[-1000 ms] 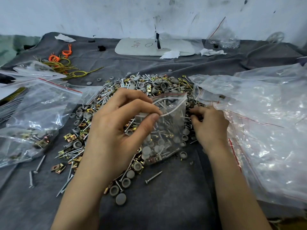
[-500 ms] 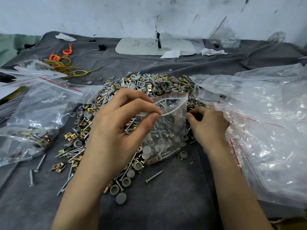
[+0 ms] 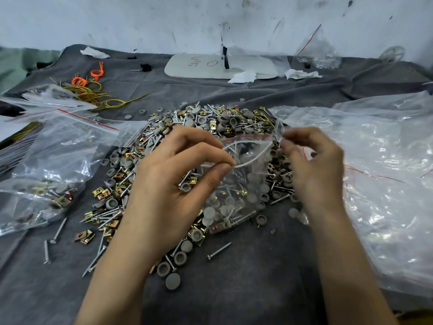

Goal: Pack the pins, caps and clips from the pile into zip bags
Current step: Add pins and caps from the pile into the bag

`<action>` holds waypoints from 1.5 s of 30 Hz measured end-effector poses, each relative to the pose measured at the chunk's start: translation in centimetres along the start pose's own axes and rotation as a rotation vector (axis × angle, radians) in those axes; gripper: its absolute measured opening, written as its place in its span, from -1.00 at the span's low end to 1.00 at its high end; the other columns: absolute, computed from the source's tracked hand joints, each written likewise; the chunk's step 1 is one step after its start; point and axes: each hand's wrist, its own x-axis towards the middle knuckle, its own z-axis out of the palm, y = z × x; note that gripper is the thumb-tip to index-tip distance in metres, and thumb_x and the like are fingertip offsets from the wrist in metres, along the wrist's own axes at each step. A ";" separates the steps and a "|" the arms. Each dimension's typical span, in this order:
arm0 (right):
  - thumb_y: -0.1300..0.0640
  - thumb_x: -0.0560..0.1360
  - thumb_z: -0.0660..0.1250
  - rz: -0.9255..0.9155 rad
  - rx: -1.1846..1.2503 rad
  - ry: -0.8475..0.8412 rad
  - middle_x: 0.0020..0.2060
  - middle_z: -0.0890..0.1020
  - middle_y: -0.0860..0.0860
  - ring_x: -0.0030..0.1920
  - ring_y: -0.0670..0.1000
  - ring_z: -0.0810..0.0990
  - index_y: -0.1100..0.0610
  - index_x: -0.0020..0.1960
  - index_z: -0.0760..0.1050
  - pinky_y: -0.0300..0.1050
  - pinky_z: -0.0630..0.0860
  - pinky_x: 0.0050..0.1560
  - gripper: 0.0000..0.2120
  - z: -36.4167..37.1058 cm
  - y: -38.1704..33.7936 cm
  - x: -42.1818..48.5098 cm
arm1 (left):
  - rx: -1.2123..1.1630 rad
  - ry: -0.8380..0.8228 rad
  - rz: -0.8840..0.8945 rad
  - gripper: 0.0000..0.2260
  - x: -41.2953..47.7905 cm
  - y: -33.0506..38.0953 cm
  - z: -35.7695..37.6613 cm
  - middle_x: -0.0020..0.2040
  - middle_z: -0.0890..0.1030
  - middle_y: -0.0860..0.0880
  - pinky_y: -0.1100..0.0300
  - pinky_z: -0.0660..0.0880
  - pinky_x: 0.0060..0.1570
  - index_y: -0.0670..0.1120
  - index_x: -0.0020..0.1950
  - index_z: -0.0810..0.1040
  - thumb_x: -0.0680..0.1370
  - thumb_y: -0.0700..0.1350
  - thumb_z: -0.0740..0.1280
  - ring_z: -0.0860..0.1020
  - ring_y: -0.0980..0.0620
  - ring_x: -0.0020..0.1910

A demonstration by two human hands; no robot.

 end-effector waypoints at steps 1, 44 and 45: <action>0.21 0.49 0.40 -0.063 0.120 0.009 -0.12 0.66 -0.11 0.00 -0.07 0.63 -0.08 -0.11 0.52 -0.31 0.51 0.08 -0.81 -0.6 -1.3 -0.3 | -0.007 -0.009 0.005 -0.82 0.0 0.1 0.0 0.04 0.55 0.00 0.27 0.46 0.03 -0.09 -0.02 0.67 0.56 -0.05 0.31 0.54 0.16 0.08; 0.08 0.37 0.53 0.147 -0.588 -0.459 -0.33 0.49 -0.15 -0.33 -0.20 0.43 -0.03 -0.20 0.52 -0.27 0.25 -0.41 -0.82 0.3 3.1 -0.6 | -0.194 0.269 -0.254 -0.91 -0.4 -4.6 0.4 -0.01 0.65 0.07 0.07 0.55 0.09 0.26 -0.11 0.59 0.50 0.04 0.38 0.61 0.05 0.07; 0.08 0.38 0.53 0.147 -0.584 -0.465 -0.32 0.47 -0.17 -0.32 -0.20 0.42 -0.02 -0.14 0.57 -0.28 0.26 -0.39 -0.85 0.4 3.1 -0.6 | -0.195 0.261 -0.251 -0.92 -0.4 -4.6 0.3 0.00 0.65 0.07 0.08 0.55 0.09 0.25 -0.11 0.59 0.49 0.03 0.38 0.61 0.05 0.07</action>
